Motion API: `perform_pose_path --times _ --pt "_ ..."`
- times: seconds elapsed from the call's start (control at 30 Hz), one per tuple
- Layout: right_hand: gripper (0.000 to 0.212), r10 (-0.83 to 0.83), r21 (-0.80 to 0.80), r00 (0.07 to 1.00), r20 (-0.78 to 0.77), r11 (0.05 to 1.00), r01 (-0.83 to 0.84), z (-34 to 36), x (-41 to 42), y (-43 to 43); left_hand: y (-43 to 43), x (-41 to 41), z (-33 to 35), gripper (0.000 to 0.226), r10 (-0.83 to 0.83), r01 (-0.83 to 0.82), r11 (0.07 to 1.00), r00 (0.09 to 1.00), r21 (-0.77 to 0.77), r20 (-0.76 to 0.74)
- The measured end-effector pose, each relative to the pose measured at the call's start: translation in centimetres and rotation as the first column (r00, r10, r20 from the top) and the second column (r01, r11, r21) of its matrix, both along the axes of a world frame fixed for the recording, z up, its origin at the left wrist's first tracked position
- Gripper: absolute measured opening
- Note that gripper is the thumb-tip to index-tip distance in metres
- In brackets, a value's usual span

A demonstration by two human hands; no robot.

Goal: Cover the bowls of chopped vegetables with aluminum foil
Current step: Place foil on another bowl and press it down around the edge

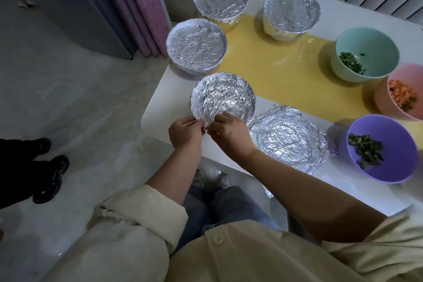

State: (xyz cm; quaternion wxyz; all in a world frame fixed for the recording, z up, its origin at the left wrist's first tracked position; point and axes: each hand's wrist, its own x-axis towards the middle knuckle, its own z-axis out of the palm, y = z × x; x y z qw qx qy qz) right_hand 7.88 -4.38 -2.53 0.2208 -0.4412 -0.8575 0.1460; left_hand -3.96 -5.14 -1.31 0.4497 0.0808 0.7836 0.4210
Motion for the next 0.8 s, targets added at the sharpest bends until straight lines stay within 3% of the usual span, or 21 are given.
perform_pose_path --times 0.17,0.33,0.53,0.6,0.73,0.8 --pt "0.016 -0.001 -0.026 1.000 -0.027 1.000 0.000 -0.1 -0.4 0.1 0.5 -0.3 0.3 0.029 0.046 -0.047 0.999 0.998 0.026 0.039" --pt "0.010 -0.007 -0.034 1.000 -0.016 0.999 0.007 -0.4 -0.4 0.3 0.3 0.2 0.9 0.016 0.022 -0.023 1.000 0.995 0.018 0.095" --pt "0.015 -0.029 -0.049 0.999 -0.024 0.998 0.027 -0.2 -0.7 0.5 0.9 0.0 0.6 0.023 0.020 -0.020 1.000 0.999 -0.021 0.028" --pt "0.016 0.003 -0.092 1.000 -0.009 0.996 -0.004 -0.1 -0.6 0.5 1.1 -0.3 0.4 0.015 -0.010 0.010 1.000 1.000 -0.025 0.015" --pt "0.036 0.040 -0.124 0.999 0.013 0.991 -0.038 0.1 1.2 0.3 1.6 -1.4 0.1 0.018 -0.057 0.056 0.998 0.998 -0.042 -0.039" --pt "0.028 0.069 -0.090 0.997 0.016 0.994 -0.067 0.3 2.2 0.2 1.9 -1.9 0.0 0.024 -0.077 0.075 0.996 0.996 -0.045 -0.054"
